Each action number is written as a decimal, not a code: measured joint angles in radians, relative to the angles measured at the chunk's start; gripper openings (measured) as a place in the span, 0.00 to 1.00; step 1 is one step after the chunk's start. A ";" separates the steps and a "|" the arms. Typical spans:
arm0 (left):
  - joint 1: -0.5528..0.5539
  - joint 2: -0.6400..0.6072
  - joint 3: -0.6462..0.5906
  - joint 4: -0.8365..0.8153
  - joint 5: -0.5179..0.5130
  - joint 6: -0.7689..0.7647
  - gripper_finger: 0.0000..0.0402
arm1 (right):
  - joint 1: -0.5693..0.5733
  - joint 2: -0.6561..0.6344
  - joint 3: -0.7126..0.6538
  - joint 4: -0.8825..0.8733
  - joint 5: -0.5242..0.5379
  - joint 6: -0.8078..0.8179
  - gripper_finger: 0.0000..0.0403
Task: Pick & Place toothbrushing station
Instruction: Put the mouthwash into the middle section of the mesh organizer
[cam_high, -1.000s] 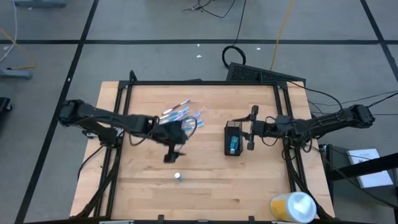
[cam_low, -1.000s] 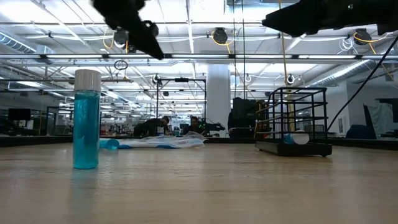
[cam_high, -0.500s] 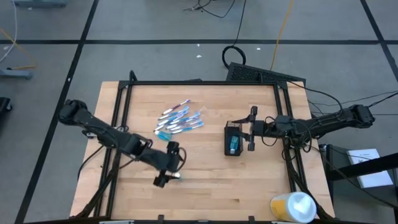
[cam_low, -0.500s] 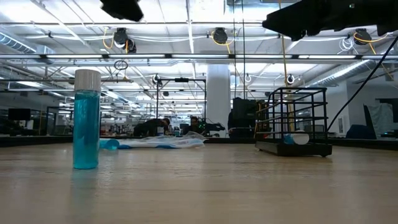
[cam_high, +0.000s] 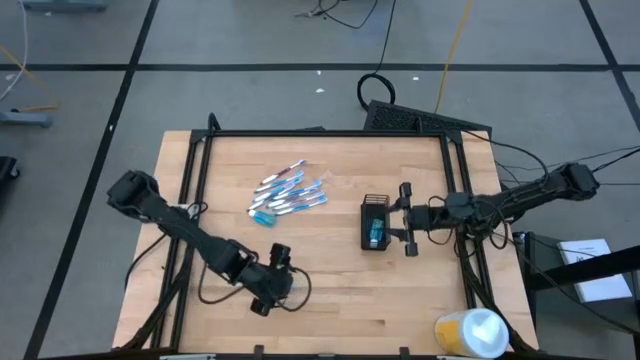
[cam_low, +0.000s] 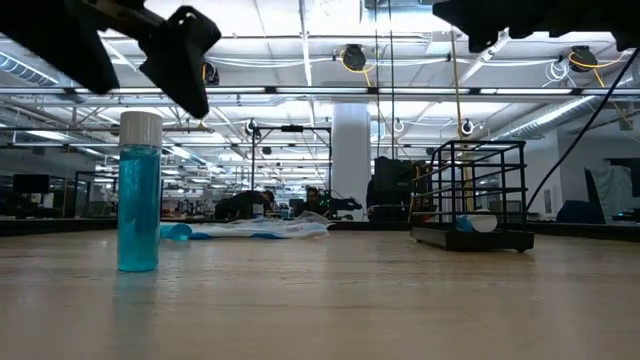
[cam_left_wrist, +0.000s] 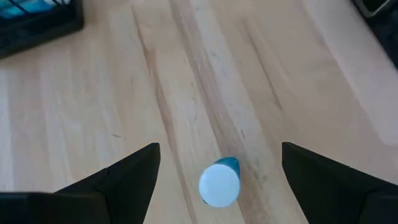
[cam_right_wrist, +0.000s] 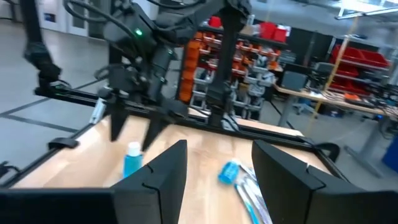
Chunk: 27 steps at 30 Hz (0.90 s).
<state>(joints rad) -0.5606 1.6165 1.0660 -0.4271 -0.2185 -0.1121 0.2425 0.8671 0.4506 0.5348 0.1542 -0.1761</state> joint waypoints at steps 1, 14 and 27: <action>0.000 0.005 0.000 -0.002 0.000 0.000 0.85 | 0.009 0.005 0.000 0.006 0.001 0.001 0.42; 0.001 0.013 0.000 -0.069 -0.019 -0.033 0.85 | 0.031 0.126 0.001 0.113 0.006 0.007 0.42; 0.006 0.013 0.000 -0.069 -0.010 -0.032 0.71 | 0.053 0.130 0.001 0.120 0.002 0.033 0.42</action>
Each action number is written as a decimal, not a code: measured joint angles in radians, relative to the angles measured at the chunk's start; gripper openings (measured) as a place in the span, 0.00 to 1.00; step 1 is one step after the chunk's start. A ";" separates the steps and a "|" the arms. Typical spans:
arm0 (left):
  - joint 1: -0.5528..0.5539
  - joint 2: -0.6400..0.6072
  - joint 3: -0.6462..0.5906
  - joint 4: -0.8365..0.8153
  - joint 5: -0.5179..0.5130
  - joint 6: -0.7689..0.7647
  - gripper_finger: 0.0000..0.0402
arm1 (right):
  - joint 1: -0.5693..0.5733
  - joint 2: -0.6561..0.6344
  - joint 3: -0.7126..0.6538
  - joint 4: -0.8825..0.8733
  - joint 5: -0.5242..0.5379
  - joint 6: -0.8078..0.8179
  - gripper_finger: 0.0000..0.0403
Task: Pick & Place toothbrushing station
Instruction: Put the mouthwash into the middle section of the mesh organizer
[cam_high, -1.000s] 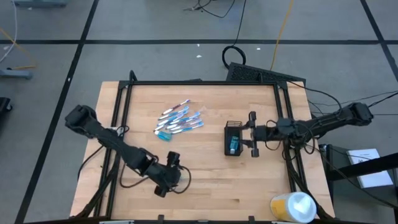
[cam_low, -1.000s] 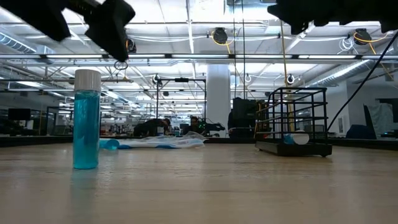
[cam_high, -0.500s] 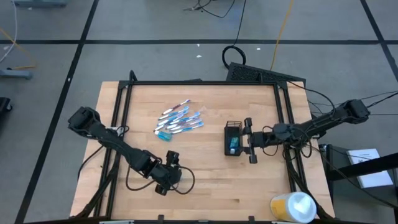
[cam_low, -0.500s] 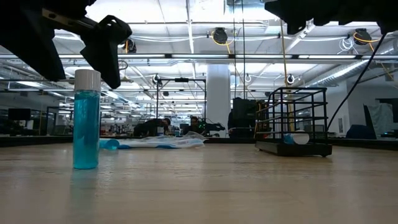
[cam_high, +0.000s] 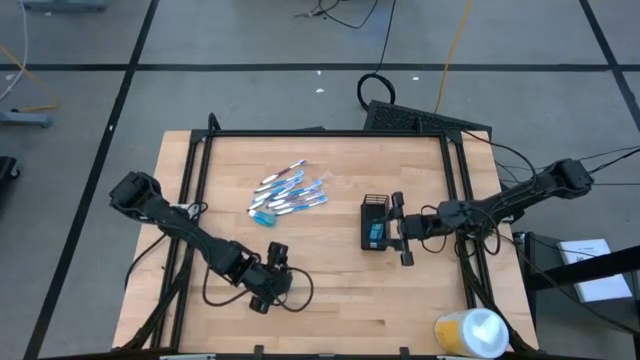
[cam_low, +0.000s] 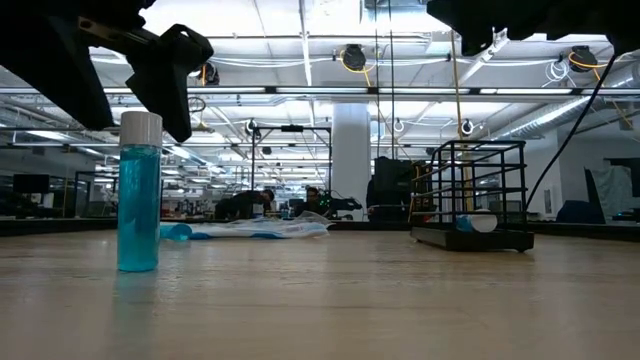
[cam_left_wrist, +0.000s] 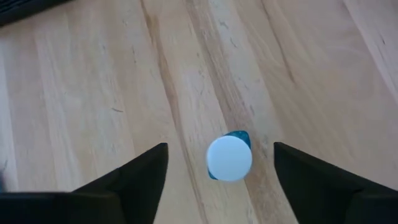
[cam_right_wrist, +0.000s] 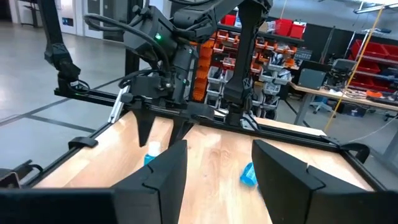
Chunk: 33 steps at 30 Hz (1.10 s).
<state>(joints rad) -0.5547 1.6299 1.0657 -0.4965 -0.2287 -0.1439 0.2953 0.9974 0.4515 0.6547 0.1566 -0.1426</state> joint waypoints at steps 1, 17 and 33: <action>0.000 0.000 0.000 0.000 0.000 -0.005 0.68 | 0.003 0.000 0.000 0.000 0.000 0.000 0.42; -0.002 0.044 -0.002 0.017 -0.002 -0.168 0.53 | 0.042 0.000 0.000 0.000 0.002 0.000 0.42; -0.006 0.145 -0.001 0.110 -0.008 -0.192 0.53 | 0.042 0.000 0.000 0.001 0.003 0.001 0.42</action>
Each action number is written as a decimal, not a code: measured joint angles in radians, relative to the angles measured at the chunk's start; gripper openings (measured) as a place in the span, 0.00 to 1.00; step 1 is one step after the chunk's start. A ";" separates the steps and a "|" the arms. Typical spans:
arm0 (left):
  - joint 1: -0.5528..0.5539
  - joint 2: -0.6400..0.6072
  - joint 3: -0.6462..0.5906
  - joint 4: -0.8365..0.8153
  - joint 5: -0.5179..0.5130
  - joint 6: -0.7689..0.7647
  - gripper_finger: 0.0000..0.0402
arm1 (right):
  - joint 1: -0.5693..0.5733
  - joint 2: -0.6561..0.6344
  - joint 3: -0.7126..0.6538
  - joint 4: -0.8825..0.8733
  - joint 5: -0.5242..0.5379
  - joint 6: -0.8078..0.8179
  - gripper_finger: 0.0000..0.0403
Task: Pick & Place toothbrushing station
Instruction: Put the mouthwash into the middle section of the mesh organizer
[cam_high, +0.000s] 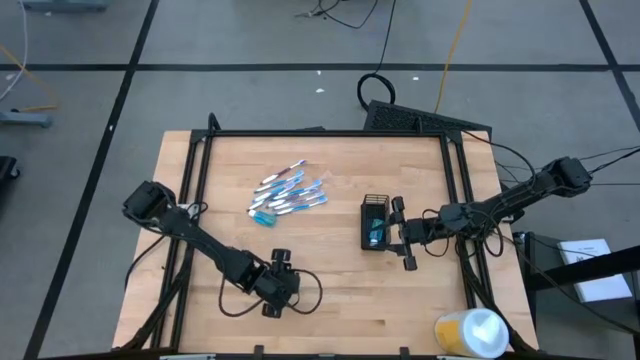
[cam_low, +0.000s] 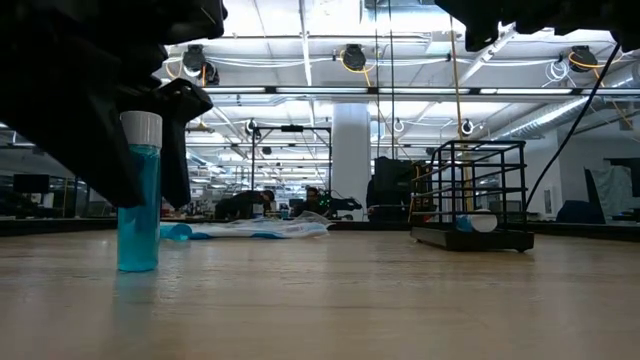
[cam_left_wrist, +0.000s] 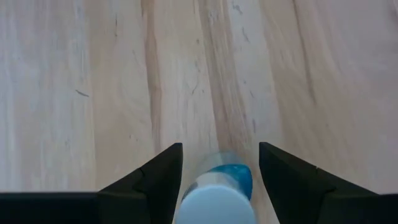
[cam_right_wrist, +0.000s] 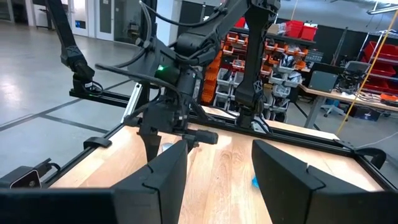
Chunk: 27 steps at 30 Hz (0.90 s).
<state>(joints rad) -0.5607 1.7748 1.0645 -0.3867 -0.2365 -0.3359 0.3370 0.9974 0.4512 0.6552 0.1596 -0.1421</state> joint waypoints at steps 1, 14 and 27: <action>-0.002 0.000 0.000 0.000 -0.001 -0.001 0.53 | 0.000 0.000 0.000 0.000 0.000 0.000 0.42; -0.013 0.000 -0.050 0.008 -0.032 -0.074 0.53 | 0.000 0.000 0.000 0.000 0.000 0.000 0.42; -0.013 0.000 -0.180 0.255 -0.054 -0.066 0.53 | 0.000 0.000 0.000 0.000 0.000 0.000 0.42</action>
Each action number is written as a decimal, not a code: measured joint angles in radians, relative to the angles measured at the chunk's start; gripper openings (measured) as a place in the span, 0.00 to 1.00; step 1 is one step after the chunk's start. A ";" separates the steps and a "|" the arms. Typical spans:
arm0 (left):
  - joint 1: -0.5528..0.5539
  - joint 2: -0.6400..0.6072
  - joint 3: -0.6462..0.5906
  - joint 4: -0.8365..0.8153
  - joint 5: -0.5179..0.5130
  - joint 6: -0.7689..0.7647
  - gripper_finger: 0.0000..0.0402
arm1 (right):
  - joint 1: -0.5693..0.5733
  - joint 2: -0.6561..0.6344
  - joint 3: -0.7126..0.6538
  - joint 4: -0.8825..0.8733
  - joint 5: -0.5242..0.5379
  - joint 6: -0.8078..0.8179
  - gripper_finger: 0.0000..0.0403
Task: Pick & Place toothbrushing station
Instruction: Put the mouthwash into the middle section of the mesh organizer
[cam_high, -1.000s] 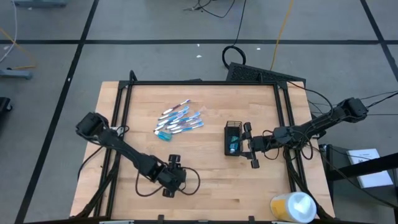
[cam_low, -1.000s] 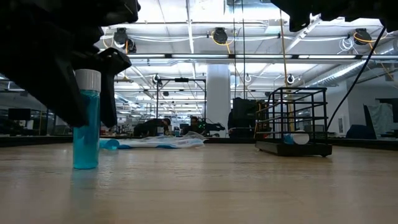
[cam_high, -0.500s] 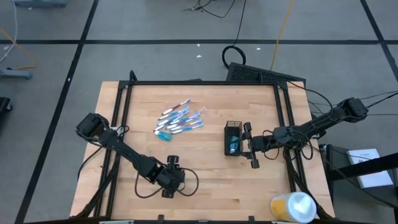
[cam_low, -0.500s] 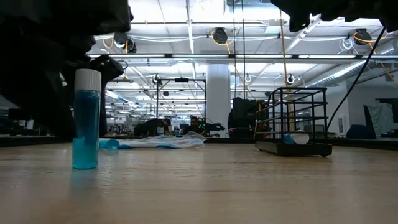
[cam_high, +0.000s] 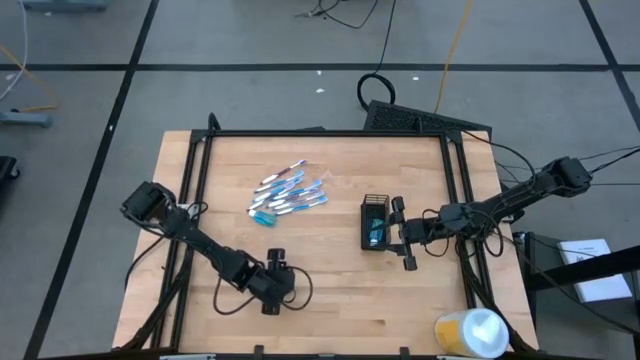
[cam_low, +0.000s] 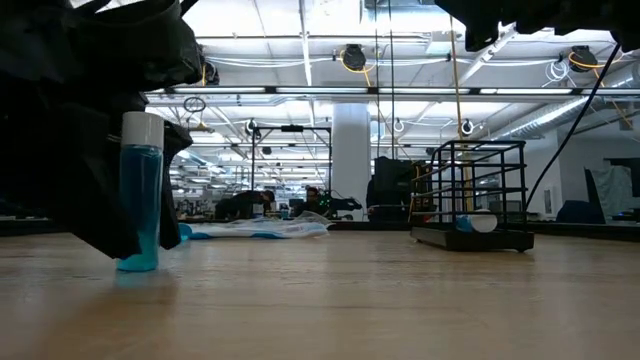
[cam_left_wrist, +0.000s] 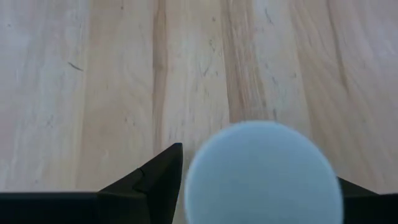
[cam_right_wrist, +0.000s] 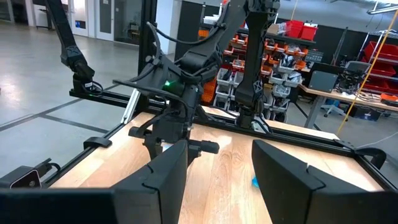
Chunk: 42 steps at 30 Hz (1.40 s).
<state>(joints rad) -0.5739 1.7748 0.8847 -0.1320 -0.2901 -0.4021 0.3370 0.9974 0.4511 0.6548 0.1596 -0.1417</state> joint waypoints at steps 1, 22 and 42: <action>0.000 0.000 -0.009 0.017 0.000 0.002 0.53 | 0.000 0.000 0.000 0.000 0.000 0.000 0.42; 0.000 0.000 -0.021 0.040 0.000 0.033 0.46 | 0.000 0.000 0.000 0.000 0.000 0.000 0.42; 0.049 -0.066 -0.011 0.101 -0.025 0.086 0.29 | 0.000 0.035 0.000 0.013 0.033 0.038 0.42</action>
<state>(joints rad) -0.5246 1.7087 0.8738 -0.0306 -0.3150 -0.3164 0.3372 1.0321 0.4507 0.6680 0.1926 -0.1035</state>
